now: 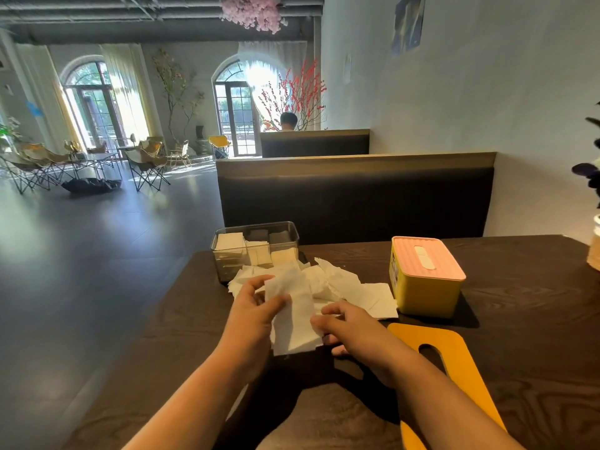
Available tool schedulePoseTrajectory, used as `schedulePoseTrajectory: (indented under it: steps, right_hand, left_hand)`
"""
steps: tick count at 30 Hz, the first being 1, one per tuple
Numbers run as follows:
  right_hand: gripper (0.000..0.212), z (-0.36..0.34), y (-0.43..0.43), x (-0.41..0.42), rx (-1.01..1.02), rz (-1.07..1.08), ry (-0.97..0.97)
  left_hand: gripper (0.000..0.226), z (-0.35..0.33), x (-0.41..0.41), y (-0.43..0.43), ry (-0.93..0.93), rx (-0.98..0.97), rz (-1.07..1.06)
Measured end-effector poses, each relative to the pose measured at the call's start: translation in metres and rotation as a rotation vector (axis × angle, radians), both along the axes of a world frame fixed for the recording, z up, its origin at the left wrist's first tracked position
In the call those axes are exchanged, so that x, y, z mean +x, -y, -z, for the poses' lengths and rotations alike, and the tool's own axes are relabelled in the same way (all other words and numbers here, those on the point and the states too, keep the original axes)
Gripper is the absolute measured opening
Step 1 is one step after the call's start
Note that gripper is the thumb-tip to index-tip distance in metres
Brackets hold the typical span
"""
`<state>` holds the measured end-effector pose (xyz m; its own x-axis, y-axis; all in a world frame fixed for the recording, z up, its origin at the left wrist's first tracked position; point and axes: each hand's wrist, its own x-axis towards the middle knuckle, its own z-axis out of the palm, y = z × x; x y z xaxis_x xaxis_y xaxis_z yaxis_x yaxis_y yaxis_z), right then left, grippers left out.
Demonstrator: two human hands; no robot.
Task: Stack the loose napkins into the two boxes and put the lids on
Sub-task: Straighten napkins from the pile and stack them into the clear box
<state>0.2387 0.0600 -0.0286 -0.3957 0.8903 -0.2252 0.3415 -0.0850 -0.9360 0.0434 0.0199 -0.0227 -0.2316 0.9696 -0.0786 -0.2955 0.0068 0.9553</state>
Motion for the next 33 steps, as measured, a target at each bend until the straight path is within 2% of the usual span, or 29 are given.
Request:
schedulePoseTrajectory:
  steps: [4, 9, 12, 14, 16, 20, 22, 24, 27, 30, 33]
  right_hand:
    - [0.032, -0.026, 0.004, -0.022, -0.106, -0.101, -0.083]
    - [0.033, -0.031, 0.007, -0.072, -0.12, -0.053, -0.163]
    - [0.032, -0.01, 0.008, -0.094, 0.002, -0.064, -0.11]
    - [0.026, 0.001, 0.009, -0.097, 0.108, -0.082, -0.068]
    - [0.023, 0.003, 0.011, -0.094, 0.217, -0.075, 0.001]
    - [0.038, -0.002, 0.013, -0.076, 0.422, -0.131, 0.184]
    - [0.043, -0.004, 0.013, -0.073, 0.488, -0.173, 0.262]
    - [0.043, -0.004, 0.012, -0.072, 0.53, -0.202, 0.351]
    - [0.038, 0.0, 0.009, -0.073, 0.497, -0.264, 0.441]
    - [0.027, 0.005, 0.005, -0.07, 0.432, -0.197, 0.37]
    - [0.018, 0.006, 0.005, -0.073, 0.483, -0.113, 0.294]
  left_hand:
    - [0.04, -0.011, -0.021, 0.0, 0.221, 0.008, 0.063]
    - [0.032, -0.007, -0.04, -0.005, 0.262, -0.003, 0.006]
    - [0.03, 0.01, -0.046, -0.012, 0.102, -0.005, -0.092]
    - [0.038, 0.021, -0.049, -0.015, -0.057, 0.027, -0.112]
    - [0.047, 0.028, -0.055, -0.017, -0.174, 0.051, -0.059]
    - [0.059, 0.029, -0.074, -0.018, -0.249, 0.132, 0.111]
    - [0.067, 0.03, -0.083, -0.015, -0.36, 0.167, 0.195]
    - [0.07, 0.031, -0.085, -0.011, -0.516, 0.151, 0.276]
    - [0.06, 0.035, -0.084, -0.008, -0.687, 0.095, 0.297]
    - [0.049, 0.036, -0.084, -0.009, -0.718, 0.078, 0.246]
    - [0.05, 0.037, -0.084, -0.008, -0.703, 0.092, 0.186]
